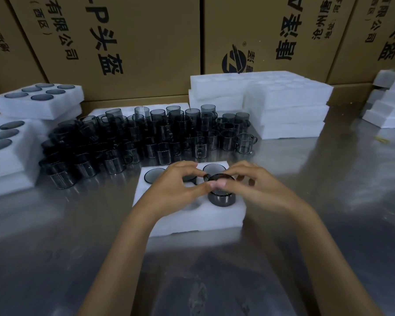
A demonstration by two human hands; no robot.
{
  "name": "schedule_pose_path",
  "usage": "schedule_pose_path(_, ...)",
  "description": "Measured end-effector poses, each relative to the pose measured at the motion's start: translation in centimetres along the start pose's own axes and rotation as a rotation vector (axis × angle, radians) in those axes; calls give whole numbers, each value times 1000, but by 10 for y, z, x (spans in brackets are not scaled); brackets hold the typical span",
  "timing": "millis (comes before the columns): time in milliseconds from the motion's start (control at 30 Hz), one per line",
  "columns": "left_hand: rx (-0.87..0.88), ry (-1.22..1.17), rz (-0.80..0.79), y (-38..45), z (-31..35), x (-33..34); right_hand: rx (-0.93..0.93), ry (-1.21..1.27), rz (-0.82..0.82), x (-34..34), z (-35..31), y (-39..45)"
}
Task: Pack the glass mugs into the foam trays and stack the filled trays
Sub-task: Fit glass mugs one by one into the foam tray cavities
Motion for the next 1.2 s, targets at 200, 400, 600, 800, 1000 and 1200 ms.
schedule_pose_path(200,19,31,24,-1,-1,4,96,27,125,-6,27,6)
schedule_pose_path(400,-10,173,39,-2,1,7,164,138,69,-3,38,6)
schedule_pose_path(600,-122,335,-10,2,-7,11,232,263,52,5,49,8)
schedule_pose_path(800,-65,351,27,3,-14,9,212,369,130,11,56,8)
schedule_pose_path(1000,70,377,156,3,-17,5,249,24,593,-4,84,42)
schedule_pose_path(1200,89,412,194,7,-19,7,317,-522,432,-19,109,92)
Point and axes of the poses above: each hand's wrist, its own y-axis towards the middle knuckle, its own x-axis out of the palm, z = x × y, the point moved 3 cm from there along y, towards the middle knuckle, and after that the axes turned 5 degrees about -x, right-handed, at the moved point
